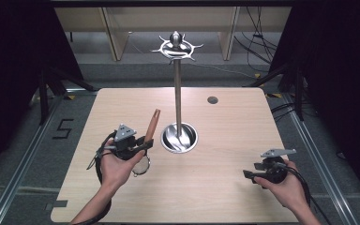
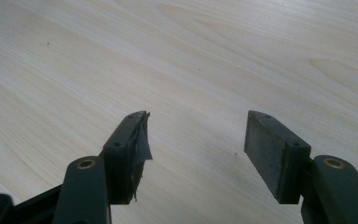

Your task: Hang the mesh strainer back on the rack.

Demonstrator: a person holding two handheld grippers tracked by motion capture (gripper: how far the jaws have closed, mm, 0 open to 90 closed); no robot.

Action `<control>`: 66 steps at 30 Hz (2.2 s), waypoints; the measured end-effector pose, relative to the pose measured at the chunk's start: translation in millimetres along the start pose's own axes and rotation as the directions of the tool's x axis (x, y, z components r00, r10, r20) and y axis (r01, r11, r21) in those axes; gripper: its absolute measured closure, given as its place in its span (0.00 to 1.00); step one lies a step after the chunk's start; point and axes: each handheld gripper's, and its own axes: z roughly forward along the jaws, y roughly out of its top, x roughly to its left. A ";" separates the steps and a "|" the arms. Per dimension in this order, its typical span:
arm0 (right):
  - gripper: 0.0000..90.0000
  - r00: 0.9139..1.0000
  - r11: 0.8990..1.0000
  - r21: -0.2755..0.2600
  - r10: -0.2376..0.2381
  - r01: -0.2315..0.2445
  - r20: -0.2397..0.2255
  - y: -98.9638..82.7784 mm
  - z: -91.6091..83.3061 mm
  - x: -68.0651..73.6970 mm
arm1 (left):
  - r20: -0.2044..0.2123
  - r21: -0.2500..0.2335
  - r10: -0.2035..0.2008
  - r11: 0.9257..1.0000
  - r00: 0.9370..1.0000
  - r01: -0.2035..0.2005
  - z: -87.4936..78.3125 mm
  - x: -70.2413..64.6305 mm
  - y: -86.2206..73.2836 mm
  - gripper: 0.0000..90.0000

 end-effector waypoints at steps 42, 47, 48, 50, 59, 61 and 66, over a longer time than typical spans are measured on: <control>0.45 0.999 0.999 0.011 0.041 -0.041 -0.011 1.3 -4.4 2.0 | -0.004 -0.143 0.030 0.989 1.000 -0.031 -20.2 -17.1 19.9 0.75; 0.45 0.999 0.999 0.035 0.032 -0.030 -0.040 2.0 -6.5 0.2 | -0.005 -0.156 0.030 0.987 1.000 -0.031 -24.2 -18.4 22.9 0.76; 0.45 0.999 0.999 0.034 0.032 -0.031 -0.040 2.0 -6.5 0.2 | -0.002 -0.161 0.031 0.986 1.000 -0.031 -24.7 -18.7 23.6 0.76; 0.45 0.998 0.999 0.037 0.036 -0.034 -0.043 2.0 -6.6 0.3 | -0.001 -0.167 0.029 0.986 1.000 -0.029 -26.0 -19.2 24.7 0.76; 0.45 1.000 1.000 -0.003 0.015 -0.015 -0.013 1.2 -3.3 0.2 | -0.002 -0.186 0.030 0.982 1.000 -0.030 -31.4 -21.4 28.9 0.76; 0.45 1.000 0.999 0.051 0.016 -0.016 -0.005 2.8 -7.4 0.5 | 0.000 -0.191 0.032 0.981 0.999 -0.031 -32.5 -21.7 30.1 0.76; 0.45 1.000 1.000 0.016 -0.010 0.010 0.012 2.1 -7.2 -2.0 | -0.001 -0.212 0.033 0.977 0.999 -0.033 -37.3 -23.0 35.0 0.76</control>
